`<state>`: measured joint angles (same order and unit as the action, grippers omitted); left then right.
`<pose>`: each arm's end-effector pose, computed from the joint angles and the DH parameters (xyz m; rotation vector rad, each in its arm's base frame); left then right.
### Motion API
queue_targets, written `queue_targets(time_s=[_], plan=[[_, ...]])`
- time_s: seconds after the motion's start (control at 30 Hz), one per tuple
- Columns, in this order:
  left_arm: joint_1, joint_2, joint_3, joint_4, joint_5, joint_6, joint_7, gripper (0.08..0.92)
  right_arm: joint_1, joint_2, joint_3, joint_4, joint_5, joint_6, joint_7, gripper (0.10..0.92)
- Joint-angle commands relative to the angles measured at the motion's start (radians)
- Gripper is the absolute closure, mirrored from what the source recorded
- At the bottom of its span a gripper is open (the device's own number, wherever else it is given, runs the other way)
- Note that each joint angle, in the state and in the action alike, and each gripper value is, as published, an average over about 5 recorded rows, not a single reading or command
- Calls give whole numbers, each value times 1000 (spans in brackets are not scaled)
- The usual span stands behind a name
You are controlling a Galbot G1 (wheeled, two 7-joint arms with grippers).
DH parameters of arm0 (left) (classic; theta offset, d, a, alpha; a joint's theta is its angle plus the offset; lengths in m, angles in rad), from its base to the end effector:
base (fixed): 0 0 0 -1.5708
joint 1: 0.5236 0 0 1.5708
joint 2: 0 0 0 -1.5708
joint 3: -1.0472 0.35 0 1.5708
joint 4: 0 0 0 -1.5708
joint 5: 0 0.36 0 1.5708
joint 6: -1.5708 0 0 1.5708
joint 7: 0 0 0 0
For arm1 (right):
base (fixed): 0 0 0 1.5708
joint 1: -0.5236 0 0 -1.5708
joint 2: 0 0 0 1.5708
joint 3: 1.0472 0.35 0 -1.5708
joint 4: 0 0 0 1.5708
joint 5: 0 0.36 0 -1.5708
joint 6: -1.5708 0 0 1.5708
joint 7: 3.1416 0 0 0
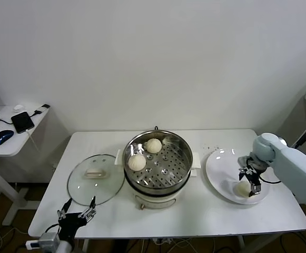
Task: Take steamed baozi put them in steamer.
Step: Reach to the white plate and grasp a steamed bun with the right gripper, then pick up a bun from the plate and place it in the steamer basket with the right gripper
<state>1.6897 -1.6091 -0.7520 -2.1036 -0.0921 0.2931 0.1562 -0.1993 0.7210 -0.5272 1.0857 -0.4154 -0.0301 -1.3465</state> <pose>0.1401 0.0638 -0.3169 0.0857 -2.7476 0.0824 0.5167 -0.2065 -0.2448 1.2935 -1.0842 1.3101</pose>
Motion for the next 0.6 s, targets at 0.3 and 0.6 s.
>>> queue_targets(time_s=[0.3, 0.6], plan=[[-5, -4, 3, 7, 4, -2, -1, 177, 15, 11, 28, -14, 23, -7, 1, 448], [-33, -5, 8, 16, 27, -8, -9, 177, 315, -9, -119, 44, 167, -50, -42, 456]])
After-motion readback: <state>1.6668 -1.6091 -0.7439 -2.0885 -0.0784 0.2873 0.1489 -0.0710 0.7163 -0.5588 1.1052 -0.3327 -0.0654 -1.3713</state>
